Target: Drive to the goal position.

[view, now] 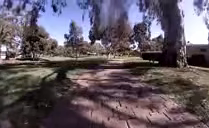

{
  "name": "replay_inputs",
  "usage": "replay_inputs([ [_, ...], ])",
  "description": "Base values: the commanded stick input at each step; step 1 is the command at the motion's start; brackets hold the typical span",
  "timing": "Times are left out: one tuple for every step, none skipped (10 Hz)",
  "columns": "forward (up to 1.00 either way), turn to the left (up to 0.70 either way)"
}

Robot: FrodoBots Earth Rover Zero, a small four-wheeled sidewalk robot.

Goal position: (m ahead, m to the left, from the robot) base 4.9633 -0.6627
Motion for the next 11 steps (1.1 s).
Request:
replay_inputs([
  [0.7, 0.0],
  [0.7, 0.0],
  [0.7, 0.0],
  [0.7, 0.0],
  [0.7, 0.0],
  [0.7, 0.0],
  [0.7, 0.0],
  [0.7, 0.0],
  [0.7, 0.0],
  [0.7, 0.0],
  [0.7, 0.0],
])
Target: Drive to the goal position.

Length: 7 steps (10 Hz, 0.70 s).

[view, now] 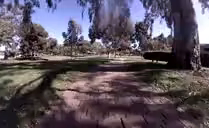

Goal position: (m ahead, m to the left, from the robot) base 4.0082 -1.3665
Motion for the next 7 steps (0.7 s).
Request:
replay_inputs([
  [0.7, 0.0],
  [0.7, 0.0],
  [0.7, 0.0],
  [0.7, 0.0],
  [0.7, 0.0],
  [0.7, 0.0],
  [0.7, 0.0],
])
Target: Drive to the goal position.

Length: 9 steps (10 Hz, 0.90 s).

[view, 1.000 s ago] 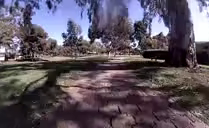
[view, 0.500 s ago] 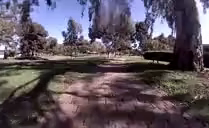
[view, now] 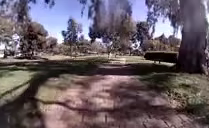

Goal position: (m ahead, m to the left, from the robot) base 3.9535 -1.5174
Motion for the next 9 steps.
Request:
replay_inputs([
  [0.7, 0.0],
  [0.7, 0.0],
  [0.7, 0.0],
  [0.7, 0.0],
  [0.7, 0.0],
  [0.7, 0.0],
  [0.7, 0.0],
  [0.7, 0.0],
  [0.7, 0.0],
])
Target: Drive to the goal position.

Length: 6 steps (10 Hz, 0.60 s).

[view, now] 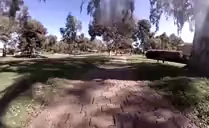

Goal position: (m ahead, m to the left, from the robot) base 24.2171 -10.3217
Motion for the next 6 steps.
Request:
replay_inputs([
  [0.7, 0.0],
  [0.7, 0.0],
  [0.7, 0.0],
  [0.7, 0.0],
  [0.7, 0.0],
  [0.7, 0.0],
])
